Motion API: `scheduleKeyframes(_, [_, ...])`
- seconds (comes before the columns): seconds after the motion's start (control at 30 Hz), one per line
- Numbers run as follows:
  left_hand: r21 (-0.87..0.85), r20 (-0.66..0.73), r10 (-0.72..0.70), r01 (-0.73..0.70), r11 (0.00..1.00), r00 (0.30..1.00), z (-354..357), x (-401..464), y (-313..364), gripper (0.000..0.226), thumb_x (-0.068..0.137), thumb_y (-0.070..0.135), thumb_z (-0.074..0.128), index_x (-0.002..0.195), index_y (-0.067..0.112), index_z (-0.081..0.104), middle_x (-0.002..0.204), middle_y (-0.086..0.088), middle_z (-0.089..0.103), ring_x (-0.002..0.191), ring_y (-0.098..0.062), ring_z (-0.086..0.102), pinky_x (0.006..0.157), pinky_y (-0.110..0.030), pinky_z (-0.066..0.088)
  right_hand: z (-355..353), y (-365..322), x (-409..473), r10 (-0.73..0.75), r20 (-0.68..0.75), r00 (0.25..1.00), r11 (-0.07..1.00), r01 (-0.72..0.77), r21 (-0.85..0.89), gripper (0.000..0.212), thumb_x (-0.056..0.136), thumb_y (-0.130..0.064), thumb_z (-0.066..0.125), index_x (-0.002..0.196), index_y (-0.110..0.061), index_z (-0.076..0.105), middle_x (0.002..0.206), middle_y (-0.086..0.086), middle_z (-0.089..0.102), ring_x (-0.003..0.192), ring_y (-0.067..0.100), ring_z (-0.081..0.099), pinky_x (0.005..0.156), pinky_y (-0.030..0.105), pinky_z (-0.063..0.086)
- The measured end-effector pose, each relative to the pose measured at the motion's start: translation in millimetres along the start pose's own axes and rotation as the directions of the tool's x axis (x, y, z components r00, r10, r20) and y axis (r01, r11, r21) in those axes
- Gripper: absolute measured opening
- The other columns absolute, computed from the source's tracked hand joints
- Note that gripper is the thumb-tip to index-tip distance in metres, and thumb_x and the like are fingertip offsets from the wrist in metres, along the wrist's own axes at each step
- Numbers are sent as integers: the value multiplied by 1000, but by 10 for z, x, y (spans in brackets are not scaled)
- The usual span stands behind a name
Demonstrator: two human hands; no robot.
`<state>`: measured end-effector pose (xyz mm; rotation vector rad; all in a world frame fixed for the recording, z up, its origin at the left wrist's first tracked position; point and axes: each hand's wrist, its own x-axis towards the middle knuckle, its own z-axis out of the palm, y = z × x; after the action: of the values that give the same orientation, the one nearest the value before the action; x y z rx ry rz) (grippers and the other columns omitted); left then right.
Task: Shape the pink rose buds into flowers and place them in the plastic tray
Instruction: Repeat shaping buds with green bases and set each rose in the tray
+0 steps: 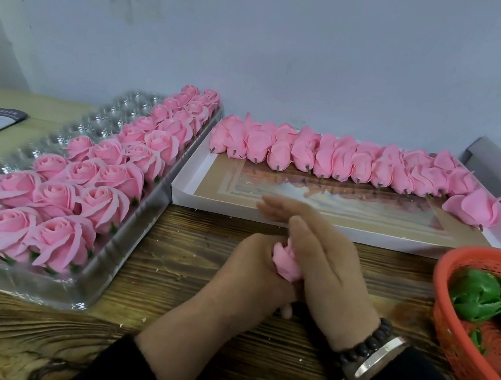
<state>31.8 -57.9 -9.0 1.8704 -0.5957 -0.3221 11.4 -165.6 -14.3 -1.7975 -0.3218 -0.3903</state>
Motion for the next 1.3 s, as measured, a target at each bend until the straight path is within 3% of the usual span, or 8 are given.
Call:
scheduleKeyframes(0.2, [50, -199, 31, -22, 999, 979, -48, 37, -8, 33, 82, 7, 64, 59, 26, 50, 36, 17, 52, 36, 3, 50, 42, -6, 37, 2, 23, 12, -64, -147, 987, 996, 53, -75, 27, 87, -39, 42, 106, -32, 60, 103, -13, 66, 96, 0, 60, 83, 16, 45])
scheduleKeyframes(0.37, [115, -203, 148, -126, 985, 968, 13, 19, -60, 20, 87, 9, 58, 78, 26, 63, 70, 10, 65, 71, 0, 64, 56, -10, 48, 101, -1, -17, -75, -72, 995, 981, 61, -185, 33, 85, -46, 37, 106, -38, 60, 89, -26, 60, 93, -1, 56, 82, 19, 43])
scheduleKeyframes(0.53, [260, -246, 229, -164, 952, 942, 45, 42, -114, 23, 84, 6, 61, 86, 28, 65, 70, 20, 56, 72, 9, 59, 62, -6, 46, 136, 26, 5, -59, -50, 997, 962, 43, -270, 44, 85, -39, 35, 104, -21, 70, 107, -14, 67, 108, 2, 57, 98, 29, 44])
scheduleKeyframes(0.7, [41, -151, 207, -203, 978, 967, 104, 24, -31, 37, 84, -7, 57, 84, 30, 51, 74, 23, 51, 75, 28, 50, 61, 5, 37, 83, 17, 16, -60, 2, 998, 950, 58, -306, 35, 86, -28, 41, 103, -20, 71, 108, -15, 65, 110, 0, 55, 101, 27, 41])
scheduleKeyframes(0.93, [346, 47, 235, -237, 908, 971, -64, 45, -50, 25, 91, 1, 49, 113, 12, 48, 87, 26, 29, 88, 20, 32, 74, 12, 22, 35, -10, 19, -77, 160, 984, 932, 128, -338, 33, 83, -22, 48, 109, -22, 69, 107, -9, 69, 104, 4, 59, 95, 31, 45])
scheduleKeyframes(1.03, [302, 69, 146, -160, 940, 987, -55, 16, -89, 34, 89, -1, 51, 120, 11, 44, 95, 25, 34, 82, 21, 38, 73, 9, 28, 14, -13, -1, -124, 181, 976, 914, 183, -363, 40, 85, -38, 43, 114, -24, 66, 107, -8, 69, 103, 8, 60, 92, 36, 46])
scheduleKeyframes(1.2, [109, -46, 66, -61, 992, 997, -7, 9, -28, 21, 84, 10, 60, 71, 26, 57, 47, 7, 58, 44, 0, 54, 45, -12, 43, 10, -7, -12, -75, -54, 996, 982, 65, -176, 36, 85, -51, 32, 106, -42, 60, 102, -13, 68, 101, 2, 60, 88, 29, 47])
scheduleKeyframes(1.3, [106, -101, 111, -100, 989, 989, -9, 11, -20, 10, 84, 10, 61, 78, 17, 64, 59, 10, 63, 60, 1, 61, 54, -9, 44, 57, 4, -9, -67, -140, 988, 985, 43, -167, 35, 84, -48, 35, 98, -38, 65, 92, -14, 70, 91, 2, 63, 81, 22, 48])
